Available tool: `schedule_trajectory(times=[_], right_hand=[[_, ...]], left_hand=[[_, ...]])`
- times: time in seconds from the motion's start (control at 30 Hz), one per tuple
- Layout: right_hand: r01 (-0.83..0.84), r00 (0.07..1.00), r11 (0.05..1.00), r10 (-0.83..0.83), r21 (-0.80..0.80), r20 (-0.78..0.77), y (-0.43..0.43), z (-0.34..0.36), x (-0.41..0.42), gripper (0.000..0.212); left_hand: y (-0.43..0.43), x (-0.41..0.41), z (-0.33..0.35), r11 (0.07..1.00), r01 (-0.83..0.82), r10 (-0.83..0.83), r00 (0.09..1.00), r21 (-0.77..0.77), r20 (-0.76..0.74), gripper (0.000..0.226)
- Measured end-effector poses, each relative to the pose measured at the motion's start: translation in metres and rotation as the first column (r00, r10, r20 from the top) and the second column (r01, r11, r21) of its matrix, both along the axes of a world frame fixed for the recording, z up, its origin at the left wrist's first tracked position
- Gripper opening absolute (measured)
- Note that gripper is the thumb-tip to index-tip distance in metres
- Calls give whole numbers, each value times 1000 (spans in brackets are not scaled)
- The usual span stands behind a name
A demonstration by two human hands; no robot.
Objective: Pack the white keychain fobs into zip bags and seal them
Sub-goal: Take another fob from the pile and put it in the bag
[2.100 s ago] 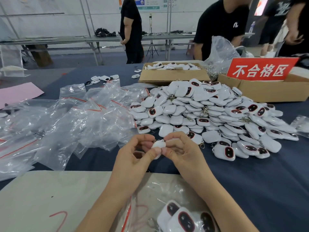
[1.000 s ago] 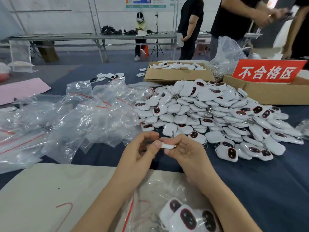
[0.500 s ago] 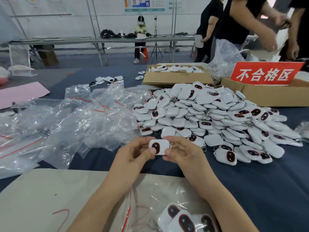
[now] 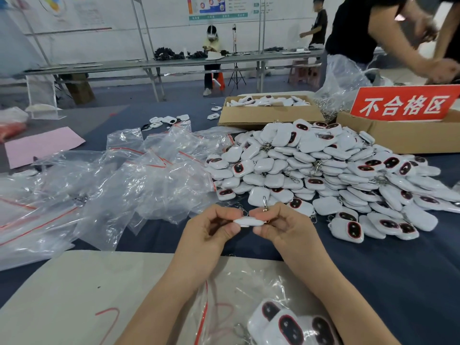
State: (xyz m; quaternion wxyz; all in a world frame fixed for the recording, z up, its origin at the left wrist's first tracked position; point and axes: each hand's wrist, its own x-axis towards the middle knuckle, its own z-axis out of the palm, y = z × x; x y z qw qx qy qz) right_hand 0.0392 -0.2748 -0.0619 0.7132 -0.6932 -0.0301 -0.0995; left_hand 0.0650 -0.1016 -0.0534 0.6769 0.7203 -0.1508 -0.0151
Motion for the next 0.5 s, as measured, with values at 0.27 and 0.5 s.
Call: schedule_trajectory(times=[0.27,0.5], right_hand=[[2,1000,1000,-2,9,26,-1,1,-2,35],[34,999,999,-34,-25,17,0,3,-1,42]], left_hand=[[1,0,-1,1000,-16,16,1000,23,22,31],[-3,-3,1,998,-48,48,999,-50,6,23]])
